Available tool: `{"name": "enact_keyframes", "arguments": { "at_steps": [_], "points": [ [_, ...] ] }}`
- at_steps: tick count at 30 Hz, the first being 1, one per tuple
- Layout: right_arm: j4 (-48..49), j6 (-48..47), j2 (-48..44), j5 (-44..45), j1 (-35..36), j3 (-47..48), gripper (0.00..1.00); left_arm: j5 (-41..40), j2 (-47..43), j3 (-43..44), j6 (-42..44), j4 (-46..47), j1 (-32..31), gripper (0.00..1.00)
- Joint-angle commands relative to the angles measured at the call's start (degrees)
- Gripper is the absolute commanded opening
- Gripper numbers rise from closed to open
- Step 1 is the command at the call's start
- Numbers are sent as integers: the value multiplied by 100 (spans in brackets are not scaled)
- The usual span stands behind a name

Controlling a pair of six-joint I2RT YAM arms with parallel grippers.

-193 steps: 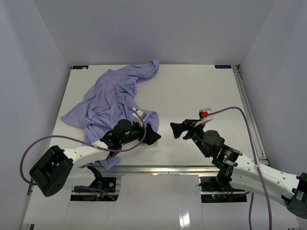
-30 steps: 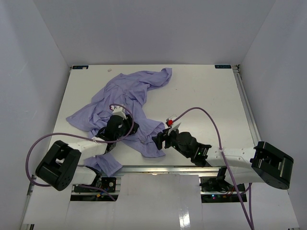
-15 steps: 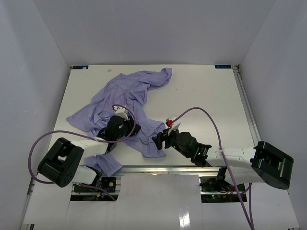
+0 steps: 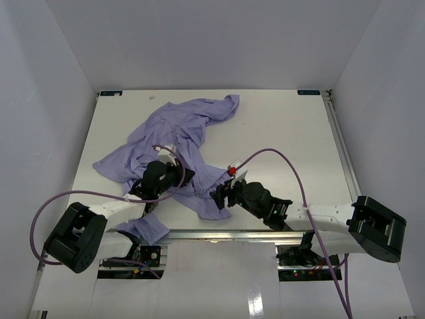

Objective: Zip up the jacket

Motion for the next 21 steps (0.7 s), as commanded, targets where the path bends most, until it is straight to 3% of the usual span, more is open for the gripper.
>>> {"name": "enact_keyframes", "arguments": {
  "at_steps": [1, 3, 6, 9, 13, 21],
  "points": [
    [159, -106, 59, -57, -18, 232, 77, 396, -151, -96, 103, 324, 27, 5],
    [145, -209, 118, -250, -46, 302, 78, 566, -230, -195, 115, 525, 27, 4],
    [9, -339, 221, -1004, -218, 519, 78, 781, -414, -337, 101, 806, 27, 19],
    [13, -371, 358, -1803, -535, 663, 78, 840, -571, -423, 91, 894, 27, 26],
    [215, -540, 763, -2383, -777, 829, 74, 1009, -562, -460, 99, 1022, 27, 12],
    [440, -672, 1474, -2736, -841, 1138, 67, 1159, -550, -507, 54, 1195, 27, 11]
  ]
}}
